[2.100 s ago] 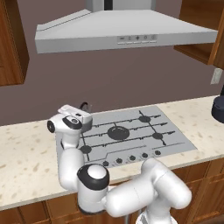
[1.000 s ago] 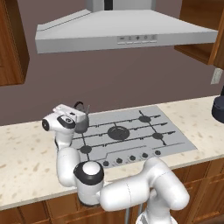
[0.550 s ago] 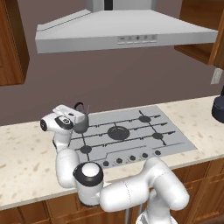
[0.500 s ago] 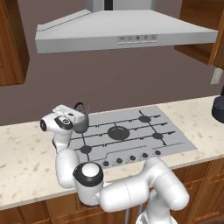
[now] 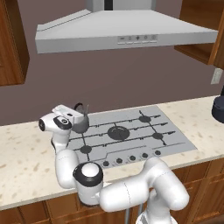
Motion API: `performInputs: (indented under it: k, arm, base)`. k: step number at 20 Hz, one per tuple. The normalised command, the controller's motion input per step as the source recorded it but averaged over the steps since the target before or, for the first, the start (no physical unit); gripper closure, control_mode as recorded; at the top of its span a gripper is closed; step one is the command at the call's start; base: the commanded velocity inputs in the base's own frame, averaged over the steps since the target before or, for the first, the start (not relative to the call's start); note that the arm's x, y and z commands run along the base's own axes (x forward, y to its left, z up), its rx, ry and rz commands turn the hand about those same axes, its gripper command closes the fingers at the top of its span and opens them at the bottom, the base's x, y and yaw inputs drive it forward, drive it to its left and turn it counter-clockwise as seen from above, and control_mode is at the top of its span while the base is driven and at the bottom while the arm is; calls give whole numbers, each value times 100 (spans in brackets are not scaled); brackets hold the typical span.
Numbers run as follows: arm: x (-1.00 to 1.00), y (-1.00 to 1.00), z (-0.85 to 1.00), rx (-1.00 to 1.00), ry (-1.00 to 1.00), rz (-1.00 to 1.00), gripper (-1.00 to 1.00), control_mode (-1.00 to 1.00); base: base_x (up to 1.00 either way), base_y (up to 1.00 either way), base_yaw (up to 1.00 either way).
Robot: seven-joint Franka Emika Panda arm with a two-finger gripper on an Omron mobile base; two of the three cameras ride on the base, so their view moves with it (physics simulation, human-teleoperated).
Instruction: Pick the kettle from the cabinet and place it on a stove burner. Then pick the pot from the counter and place it on another stove burner. Finally, turn both burners on.
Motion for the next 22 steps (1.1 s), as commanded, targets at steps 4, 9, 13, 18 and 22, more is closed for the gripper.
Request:
performInputs:
  k: [4, 9, 13, 18, 22]
  arm:
    - [-11, 0, -1, 0, -1, -3, -100, -100]
    - [-28, 0, 0, 0, -1, -6, -100, -100]
    - [-24, 0, 0, 0, 0, -5, -100, -100]
    - [-27, 1, 4, 0, -3, -4, -100, -100]
    - [-39, 3, 22, 0, -5, -7, -100, -100]
  base:
    - [0, 0, 0]
    - [0, 0, 0]
    - [0, 0, 0]
    - [0, 0, 0]
    - [0, 0, 0]
